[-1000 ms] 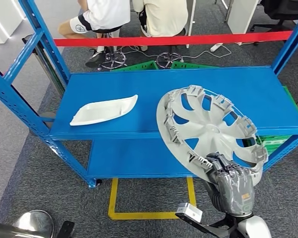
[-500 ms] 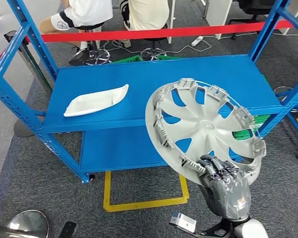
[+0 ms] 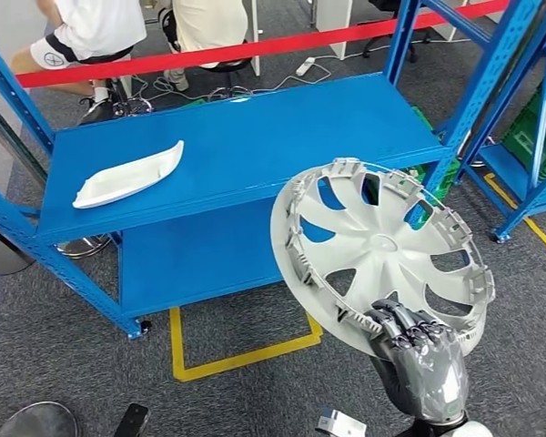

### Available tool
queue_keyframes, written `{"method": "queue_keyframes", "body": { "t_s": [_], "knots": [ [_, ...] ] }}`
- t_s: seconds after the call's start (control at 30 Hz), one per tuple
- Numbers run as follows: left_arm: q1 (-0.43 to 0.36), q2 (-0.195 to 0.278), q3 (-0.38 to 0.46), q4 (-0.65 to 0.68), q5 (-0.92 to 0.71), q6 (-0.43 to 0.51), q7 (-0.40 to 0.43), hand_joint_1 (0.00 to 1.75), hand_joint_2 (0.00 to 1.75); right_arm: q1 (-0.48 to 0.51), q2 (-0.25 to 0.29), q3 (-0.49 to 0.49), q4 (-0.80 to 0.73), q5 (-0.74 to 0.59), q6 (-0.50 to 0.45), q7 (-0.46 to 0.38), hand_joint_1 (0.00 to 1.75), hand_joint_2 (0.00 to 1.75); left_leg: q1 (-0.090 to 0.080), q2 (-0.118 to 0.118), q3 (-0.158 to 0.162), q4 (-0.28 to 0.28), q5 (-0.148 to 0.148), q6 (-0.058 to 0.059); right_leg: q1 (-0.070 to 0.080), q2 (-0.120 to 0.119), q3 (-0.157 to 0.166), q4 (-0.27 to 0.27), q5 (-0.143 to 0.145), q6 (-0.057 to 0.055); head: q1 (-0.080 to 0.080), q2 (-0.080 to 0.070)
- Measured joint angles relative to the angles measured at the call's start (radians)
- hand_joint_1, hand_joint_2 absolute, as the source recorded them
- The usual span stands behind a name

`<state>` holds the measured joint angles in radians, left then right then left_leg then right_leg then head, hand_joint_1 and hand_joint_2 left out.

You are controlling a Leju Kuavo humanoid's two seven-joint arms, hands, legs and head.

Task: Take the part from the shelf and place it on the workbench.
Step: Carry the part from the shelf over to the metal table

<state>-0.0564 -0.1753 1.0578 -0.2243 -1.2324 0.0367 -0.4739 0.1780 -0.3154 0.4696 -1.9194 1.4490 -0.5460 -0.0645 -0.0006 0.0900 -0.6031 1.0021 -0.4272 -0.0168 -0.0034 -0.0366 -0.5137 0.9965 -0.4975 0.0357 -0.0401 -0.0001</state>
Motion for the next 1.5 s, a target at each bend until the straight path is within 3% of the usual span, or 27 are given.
{"method": "queue_keyframes", "body": {
  "t_s": [0.03,0.1,0.17,0.23,0.3,0.37,0.4,0.47,0.5,0.53,0.6,0.67,0.7,0.73,0.83,0.9,0.97,1.03,1.1,1.17,1.2,1.23,1.27,1.33,1.37,1.43,1.5],
  "knots": [
    [0.001,0.000,0.000,0.000,0.000,0.000,0.000,0.00,1.75,0.000,-0.001,0.000,-0.002,0.000,0.000,0.000,1.75,1.75,0.001,-0.023,-0.009,0.024,-0.035,-0.006,-0.002,0.009,-0.010,-0.001,0.011,-0.010,-0.001,0.000],
    [0.003,-0.001,-0.001,0.000,-0.001,0.000,0.000,0.00,1.75,0.000,-0.002,0.000,-0.004,0.000,0.000,0.000,1.75,1.75,0.002,-0.071,-0.041,0.136,-0.141,-0.011,-0.002,0.031,-0.039,0.000,0.038,-0.021,-0.005,0.000],
    [0.004,-0.001,-0.001,0.000,-0.002,0.000,0.000,0.00,1.75,0.001,-0.003,0.000,-0.004,0.001,0.000,0.001,1.75,1.75,0.001,-0.085,-0.063,0.254,-0.201,-0.008,0.001,0.055,-0.072,0.001,0.064,-0.024,-0.009,0.000],
    [0.003,-0.001,-0.001,0.000,-0.004,0.000,0.000,0.00,1.75,0.004,-0.004,0.000,-0.005,0.003,0.001,0.003,1.75,1.75,-0.001,-0.089,-0.037,0.265,-0.169,0.001,0.003,0.079,-0.103,0.003,0.087,-0.021,-0.009,0.000],
    [0.001,-0.001,-0.004,0.000,-0.010,-0.001,-0.002,0.00,1.75,0.015,-0.010,-0.001,-0.012,0.008,0.001,0.010,1.75,1.75,-0.003,-0.116,0.046,0.159,-0.114,0.016,0.003,0.104,-0.131,0.004,0.108,-0.017,-0.010,0.000],
    [0.000,-0.002,-0.012,0.000,-0.022,-0.002,-0.007,0.00,1.75,0.037,-0.021,-0.005,-0.030,0.020,0.000,0.026,1.75,1.75,-0.004,-0.160,0.140,0.013,-0.109,0.028,0.006,0.123,-0.150,0.007,0.127,-0.010,-0.010,0.000],
    [-0.001,-0.004,-0.017,0.000,-0.028,0.000,-0.010,0.00,1.75,0.051,-0.029,-0.008,-0.041,0.028,-0.002,0.036,1.75,1.75,-0.004,-0.173,0.166,-0.030,-0.117,0.030,0.007,0.132,-0.157,0.007,0.138,-0.005,-0.010,0.000],
    [0.000,-0.011,-0.025,0.001,-0.035,0.013,-0.013,0.00,1.75,0.080,-0.047,-0.015,-0.061,0.043,-0.006,0.058,1.75,1.75,-0.004,-0.159,0.172,-0.053,-0.119,0.033,0.007,0.146,-0.166,0.005,0.157,0.006,-0.010,0.000],
    [0.001,-0.017,-0.026,0.001,-0.035,0.025,-0.014,0.00,1.75,0.096,-0.056,-0.017,-0.072,0.049,-0.009,0.069,1.75,1.75,-0.003,-0.146,0.168,-0.052,-0.113,0.038,0.007,0.135,-0.173,0.010,0.153,0.012,-0.009,0.000],
    [0.003,-0.024,-0.027,0.001,-0.036,0.038,-0.014,0.00,1.75,0.112,-0.066,-0.020,-0.084,0.052,-0.013,0.081,1.75,1.75,-0.002,-0.132,0.165,-0.053,-0.107,0.045,0.006,0.115,-0.185,0.035,0.132,0.017,-0.006,0.000],
    [0.005,-0.040,-0.029,0.002,-0.041,0.062,-0.013,0.00,1.75,0.141,-0.087,-0.026,-0.108,0.057,-0.026,0.108,1.75,1.75,-0.003,-0.103,0.156,-0.053,-0.096,0.054,0.004,0.064,-0.229,0.153,0.053,0.027,0.001,0.000],
    [0.008,-0.053,-0.034,0.004,-0.049,0.076,-0.010,0.00,1.75,0.170,-0.105,-0.033,-0.128,0.066,-0.037,0.136,1.75,1.75,-0.004,-0.074,0.145,-0.052,-0.088,0.055,0.000,0.046,-0.264,0.285,-0.014,0.037,0.005,0.000],
    [0.008,-0.057,-0.036,0.004,-0.051,0.080,-0.008,0.00,1.75,0.184,-0.113,-0.034,-0.136,0.071,-0.041,0.149,1.75,1.75,-0.004,-0.060,0.141,-0.052,-0.085,0.054,-0.002,0.043,-0.258,0.306,-0.023,0.040,0.005,0.000],
    [0.008,-0.060,-0.039,0.005,-0.053,0.083,-0.005,0.00,1.75,0.197,-0.119,-0.036,-0.143,0.077,-0.043,0.163,1.75,1.75,-0.004,-0.046,0.139,-0.052,-0.083,0.053,-0.003,0.039,-0.229,0.284,-0.016,0.042,0.006,0.000],
    [0.007,-0.065,-0.043,0.005,-0.056,0.095,0.002,0.00,1.75,0.223,-0.140,-0.037,-0.165,0.094,-0.047,0.203,1.75,1.75,-0.008,-0.008,0.138,-0.046,-0.085,0.044,-0.003,-0.013,-0.075,0.074,0.032,0.041,0.007,0.000],
    [0.005,-0.066,-0.044,0.005,-0.058,0.101,0.006,0.00,1.75,0.232,-0.152,-0.036,-0.177,0.103,-0.050,0.224,1.75,1.75,-0.015,0.011,0.136,-0.040,-0.086,0.035,0.002,-0.034,-0.035,0.007,0.035,0.032,0.005,0.000],
    [0.003,-0.068,-0.045,0.005,-0.061,0.104,0.010,0.00,1.75,0.241,-0.158,-0.035,-0.186,0.108,-0.053,0.236,1.75,1.75,-0.016,0.026,0.133,-0.037,-0.086,0.025,0.003,-0.014,-0.042,0.007,0.039,0.016,0.002,0.000],
    [0.001,-0.069,-0.045,0.006,-0.064,0.107,0.013,0.00,1.75,0.247,-0.162,-0.034,-0.194,0.112,-0.053,0.241,1.75,1.75,-0.013,-0.006,0.120,-0.012,-0.110,0.014,-0.001,0.006,-0.051,0.005,0.047,0.001,0.000,0.000],
    [0.001,-0.069,-0.045,0.006,-0.066,0.109,0.016,0.00,1.75,0.249,-0.166,-0.032,-0.200,0.115,-0.053,0.245,1.75,1.75,-0.008,-0.063,0.072,0.089,-0.174,0.006,-0.004,0.025,-0.062,0.003,0.055,-0.010,-0.003,0.000],
    [0.003,-0.069,-0.045,0.006,-0.067,0.111,0.019,0.00,1.75,0.251,-0.168,-0.031,-0.204,0.117,-0.053,0.249,1.75,1.75,-0.007,-0.082,0.005,0.227,-0.232,0.004,-0.004,0.049,-0.073,0.003,0.062,-0.014,-0.006,0.000],
    [0.004,-0.069,-0.045,0.006,-0.067,0.111,0.021,0.00,1.75,0.253,-0.170,-0.030,-0.206,0.118,-0.053,0.251,1.75,1.75,-0.007,-0.084,-0.013,0.262,-0.234,0.005,-0.004,0.062,-0.077,0.003,0.066,-0.014,-0.006,0.000],
    [0.005,-0.069,-0.045,0.006,-0.067,0.112,0.022,0.00,1.75,0.255,-0.170,-0.030,-0.207,0.118,-0.053,0.251,1.75,1.75,-0.006,-0.086,-0.013,0.258,-0.216,0.006,-0.004,0.075,-0.080,0.003,0.069,-0.012,-0.007,0.000],
    [0.005,-0.069,-0.046,0.006,-0.067,0.113,0.022,0.00,1.75,0.257,-0.171,-0.030,-0.208,0.118,-0.053,0.252,1.75,1.75,-0.006,-0.090,0.007,0.214,-0.181,0.008,-0.005,0.088,-0.082,0.003,0.072,-0.009,-0.007,0.000],
    [0.004,-0.070,-0.047,0.006,-0.068,0.113,0.023,0.00,1.75,0.260,-0.172,-0.030,-0.210,0.118,-0.053,0.253,1.75,1.75,-0.001,-0.132,0.071,0.076,-0.109,0.013,-0.004,0.114,-0.086,0.006,0.078,-0.001,-0.009,0.000],
    [0.004,-0.070,-0.048,0.006,-0.070,0.113,0.022,0.00,1.75,0.261,-0.173,-0.030,-0.213,0.118,-0.053,0.255,1.75,1.75,0.002,-0.154,0.095,0.022,-0.090,0.014,-0.003,0.125,-0.091,0.008,0.081,0.004,-0.009,0.000],
    [0.003,-0.071,-0.050,0.006,-0.074,0.113,0.022,0.00,1.75,0.266,-0.178,-0.031,-0.218,0.118,-0.053,0.257,1.75,1.75,0.004,-0.176,0.108,-0.019,-0.083,0.019,-0.003,0.147,-0.103,0.010,0.091,0.016,-0.010,0.000],
    [0.004,-0.072,-0.053,0.007,-0.080,0.112,0.022,0.00,1.75,0.279,-0.180,-0.034,-0.226,0.118,-0.053,0.254,1.75,1.75,0.004,-0.153,0.104,-0.020,-0.077,0.031,-0.006,0.157,-0.114,0.009,0.097,0.029,-0.009,0.000]
  ]
}}
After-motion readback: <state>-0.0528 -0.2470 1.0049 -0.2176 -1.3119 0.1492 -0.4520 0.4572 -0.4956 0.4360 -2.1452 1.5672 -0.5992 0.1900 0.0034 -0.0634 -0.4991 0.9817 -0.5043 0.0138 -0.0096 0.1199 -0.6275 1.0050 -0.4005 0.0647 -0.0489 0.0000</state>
